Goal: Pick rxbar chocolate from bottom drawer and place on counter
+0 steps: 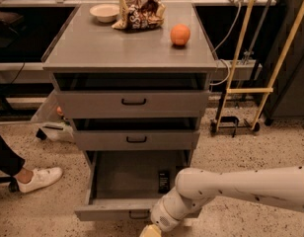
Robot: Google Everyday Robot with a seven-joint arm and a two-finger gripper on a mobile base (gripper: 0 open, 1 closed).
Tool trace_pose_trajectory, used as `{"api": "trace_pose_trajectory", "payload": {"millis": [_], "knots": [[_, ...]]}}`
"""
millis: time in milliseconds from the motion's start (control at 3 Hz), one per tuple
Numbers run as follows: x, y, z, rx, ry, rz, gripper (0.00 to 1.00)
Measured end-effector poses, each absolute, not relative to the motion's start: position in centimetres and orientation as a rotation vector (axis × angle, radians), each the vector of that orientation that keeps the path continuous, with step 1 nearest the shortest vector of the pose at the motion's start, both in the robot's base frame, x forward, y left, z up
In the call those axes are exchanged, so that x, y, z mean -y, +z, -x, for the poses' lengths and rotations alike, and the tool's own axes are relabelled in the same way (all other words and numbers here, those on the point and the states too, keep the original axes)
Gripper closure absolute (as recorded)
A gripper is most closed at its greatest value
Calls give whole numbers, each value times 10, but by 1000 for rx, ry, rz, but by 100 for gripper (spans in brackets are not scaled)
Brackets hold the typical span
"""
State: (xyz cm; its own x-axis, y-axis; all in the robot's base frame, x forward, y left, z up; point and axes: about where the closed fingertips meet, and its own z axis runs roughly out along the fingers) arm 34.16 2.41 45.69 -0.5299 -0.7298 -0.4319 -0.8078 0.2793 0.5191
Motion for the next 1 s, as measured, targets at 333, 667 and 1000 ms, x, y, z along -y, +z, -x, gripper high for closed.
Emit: {"api": "trace_pose_trajectory", "payload": {"millis": [333,667,1000], "knots": [[-24,457,-342,-2423,1088,1463,0],[-25,449,-366,-2332,1075,1429,0],[-38,447,-423,-2230,1003,1380,0]]}}
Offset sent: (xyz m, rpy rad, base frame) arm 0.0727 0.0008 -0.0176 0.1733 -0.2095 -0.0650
